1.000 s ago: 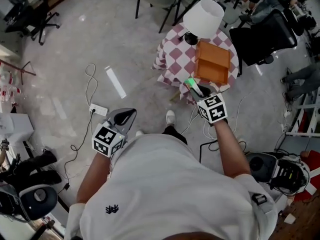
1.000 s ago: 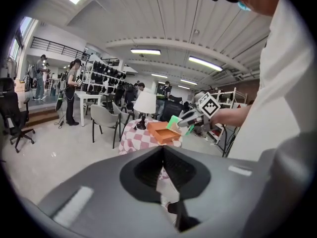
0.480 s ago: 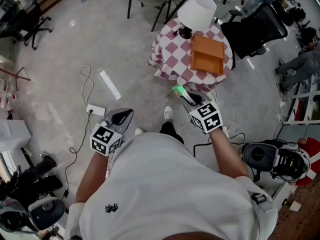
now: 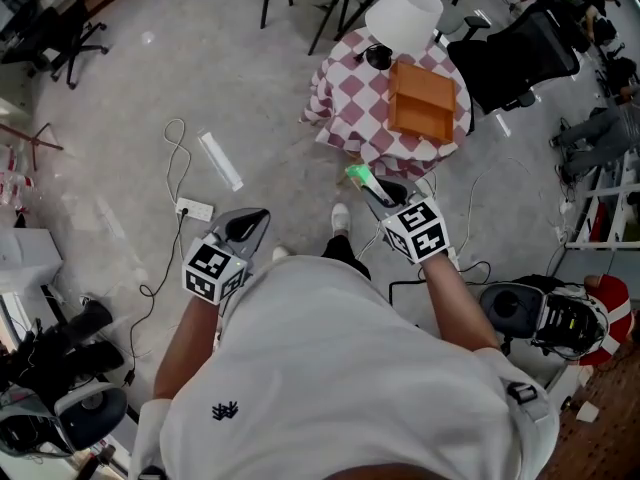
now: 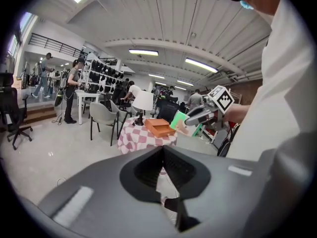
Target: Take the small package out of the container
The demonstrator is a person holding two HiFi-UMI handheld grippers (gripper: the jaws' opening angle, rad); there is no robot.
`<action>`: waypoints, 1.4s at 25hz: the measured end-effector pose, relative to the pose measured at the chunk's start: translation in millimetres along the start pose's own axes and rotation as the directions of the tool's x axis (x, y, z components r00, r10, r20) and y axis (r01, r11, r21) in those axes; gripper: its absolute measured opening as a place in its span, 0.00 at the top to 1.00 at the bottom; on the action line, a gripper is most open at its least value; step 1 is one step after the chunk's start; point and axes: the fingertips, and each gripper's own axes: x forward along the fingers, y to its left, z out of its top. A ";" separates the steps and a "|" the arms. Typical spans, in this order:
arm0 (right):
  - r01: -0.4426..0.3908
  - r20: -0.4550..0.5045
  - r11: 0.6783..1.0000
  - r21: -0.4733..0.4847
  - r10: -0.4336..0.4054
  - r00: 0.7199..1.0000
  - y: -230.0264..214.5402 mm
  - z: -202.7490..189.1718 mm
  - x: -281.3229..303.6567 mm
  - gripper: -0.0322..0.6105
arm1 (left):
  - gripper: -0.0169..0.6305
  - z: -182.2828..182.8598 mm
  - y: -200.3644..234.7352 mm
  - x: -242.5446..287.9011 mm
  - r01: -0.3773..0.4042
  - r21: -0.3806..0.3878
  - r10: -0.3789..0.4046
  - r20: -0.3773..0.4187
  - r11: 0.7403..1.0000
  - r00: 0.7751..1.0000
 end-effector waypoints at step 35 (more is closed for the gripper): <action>0.007 -0.002 1.000 -0.006 -0.007 1.000 -7.8 -9.7 -10.3 0.81 | 0.89 -6.1 -14.6 4.6 0.018 0.008 -0.018 -0.032 1.000 0.999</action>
